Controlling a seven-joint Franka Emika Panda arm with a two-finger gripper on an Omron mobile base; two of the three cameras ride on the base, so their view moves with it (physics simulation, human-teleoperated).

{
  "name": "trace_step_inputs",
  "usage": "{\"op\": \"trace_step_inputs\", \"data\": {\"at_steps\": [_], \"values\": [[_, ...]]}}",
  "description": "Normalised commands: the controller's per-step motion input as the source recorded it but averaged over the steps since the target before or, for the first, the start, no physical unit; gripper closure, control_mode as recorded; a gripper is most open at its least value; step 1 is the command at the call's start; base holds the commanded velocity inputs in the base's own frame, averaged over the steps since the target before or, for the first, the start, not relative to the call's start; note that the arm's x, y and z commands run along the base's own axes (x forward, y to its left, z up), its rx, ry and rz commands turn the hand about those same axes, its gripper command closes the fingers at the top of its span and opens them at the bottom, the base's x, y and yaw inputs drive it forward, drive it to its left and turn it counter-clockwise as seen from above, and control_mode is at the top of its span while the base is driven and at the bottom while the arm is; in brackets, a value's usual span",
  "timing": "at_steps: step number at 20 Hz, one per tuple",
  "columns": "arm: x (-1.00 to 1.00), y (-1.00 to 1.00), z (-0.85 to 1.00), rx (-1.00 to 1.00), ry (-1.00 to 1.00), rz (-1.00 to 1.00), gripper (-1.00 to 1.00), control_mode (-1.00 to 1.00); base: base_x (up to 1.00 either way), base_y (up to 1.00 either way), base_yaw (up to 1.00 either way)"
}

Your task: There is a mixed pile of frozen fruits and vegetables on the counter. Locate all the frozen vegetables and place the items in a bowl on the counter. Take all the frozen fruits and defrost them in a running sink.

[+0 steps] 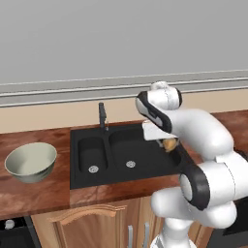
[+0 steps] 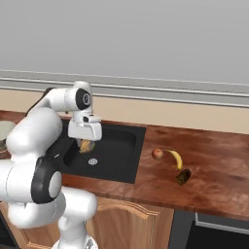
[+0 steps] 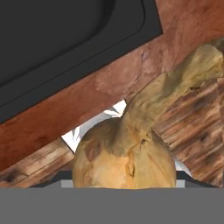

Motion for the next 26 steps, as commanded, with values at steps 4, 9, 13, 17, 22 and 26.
{"op": "trace_step_inputs", "data": {"at_steps": [4,9,13,17,22,26], "values": [[-0.16,0.61,0.11,0.05,-0.36,-0.01,1.0,-1.0,0.0,0.0,0.0],[0.0,0.66,0.31,0.03,-0.21,0.06,1.0,-1.0,0.0,0.0,0.0],[0.01,0.73,0.3,0.01,-0.02,0.09,1.0,-1.0,0.0,0.0,0.0],[0.11,0.88,0.16,0.02,0.04,0.08,1.0,-1.0,0.0,0.0,0.0],[0.13,0.86,0.14,0.03,0.0,0.09,1.0,-1.0,0.0,0.0,0.0],[0.23,0.92,-0.01,0.01,0.0,0.09,1.0,-1.0,0.0,0.0,0.0]]}}
